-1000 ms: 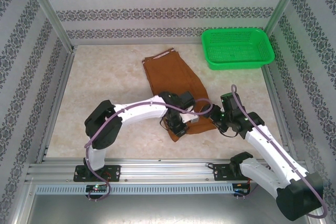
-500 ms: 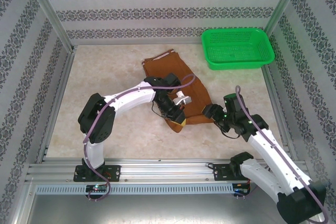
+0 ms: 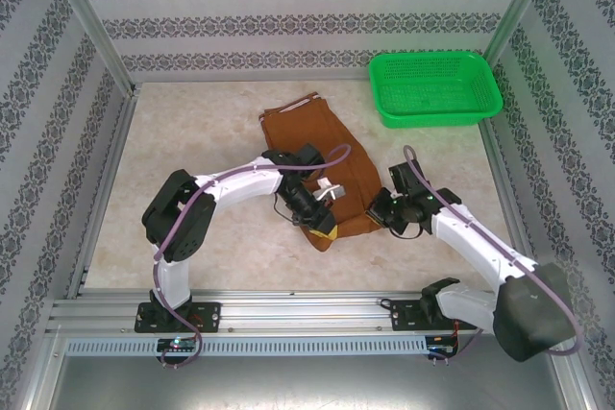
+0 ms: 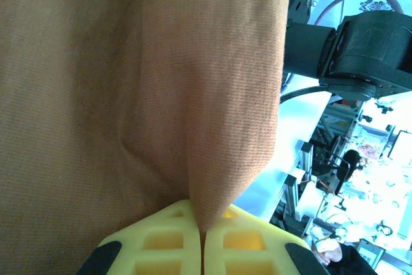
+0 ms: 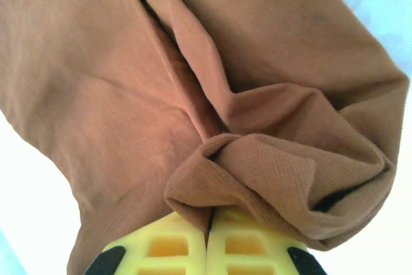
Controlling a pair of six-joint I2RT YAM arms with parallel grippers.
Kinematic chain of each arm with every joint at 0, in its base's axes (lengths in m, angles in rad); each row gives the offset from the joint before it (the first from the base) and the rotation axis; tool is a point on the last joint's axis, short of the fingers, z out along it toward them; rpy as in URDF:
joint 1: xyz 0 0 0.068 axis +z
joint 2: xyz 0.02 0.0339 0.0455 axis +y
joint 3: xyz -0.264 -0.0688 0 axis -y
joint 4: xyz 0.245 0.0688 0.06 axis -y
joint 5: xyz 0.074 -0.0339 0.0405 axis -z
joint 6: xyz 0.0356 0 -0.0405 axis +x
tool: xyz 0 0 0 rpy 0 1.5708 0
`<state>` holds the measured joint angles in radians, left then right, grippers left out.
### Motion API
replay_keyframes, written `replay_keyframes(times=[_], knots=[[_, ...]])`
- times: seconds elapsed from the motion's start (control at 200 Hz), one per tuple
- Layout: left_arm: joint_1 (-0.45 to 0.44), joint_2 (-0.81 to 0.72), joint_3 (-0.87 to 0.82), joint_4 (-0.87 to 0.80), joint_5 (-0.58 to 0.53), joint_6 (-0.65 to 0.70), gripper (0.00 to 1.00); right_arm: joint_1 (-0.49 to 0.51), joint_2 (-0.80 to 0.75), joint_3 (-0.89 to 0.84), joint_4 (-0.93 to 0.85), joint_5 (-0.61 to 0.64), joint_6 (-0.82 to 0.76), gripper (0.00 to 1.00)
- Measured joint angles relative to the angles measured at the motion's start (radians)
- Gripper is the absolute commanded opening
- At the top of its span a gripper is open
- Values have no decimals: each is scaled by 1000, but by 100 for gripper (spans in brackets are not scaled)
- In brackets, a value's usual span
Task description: Roll up the long pants
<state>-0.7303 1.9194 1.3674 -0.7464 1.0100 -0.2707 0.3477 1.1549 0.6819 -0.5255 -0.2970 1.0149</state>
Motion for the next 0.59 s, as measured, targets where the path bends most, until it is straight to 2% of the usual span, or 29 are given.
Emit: replay_keyframes(times=[0.06,0.1,0.13,0.19,0.205,0.22,0.475,0.595], knots=[[5,0,-14,16,9,0,0,-7,23,14,2,-11,0,0],[11,0,-17,23,11,0,8,-13,39,25,3,-19,0,0],[16,0,-17,26,12,1,15,-18,53,35,3,-24,0,0],[33,0,-13,28,13,9,36,-26,84,62,3,-31,0,0],[37,0,-12,28,11,9,44,-28,91,69,3,-31,0,0],[41,0,-9,25,10,10,47,-31,99,76,4,-31,-1,0],[91,-5,95,-31,-141,74,48,-67,300,227,17,-39,-44,0],[87,-48,97,-44,-243,92,43,-71,423,283,38,-58,-64,0]])
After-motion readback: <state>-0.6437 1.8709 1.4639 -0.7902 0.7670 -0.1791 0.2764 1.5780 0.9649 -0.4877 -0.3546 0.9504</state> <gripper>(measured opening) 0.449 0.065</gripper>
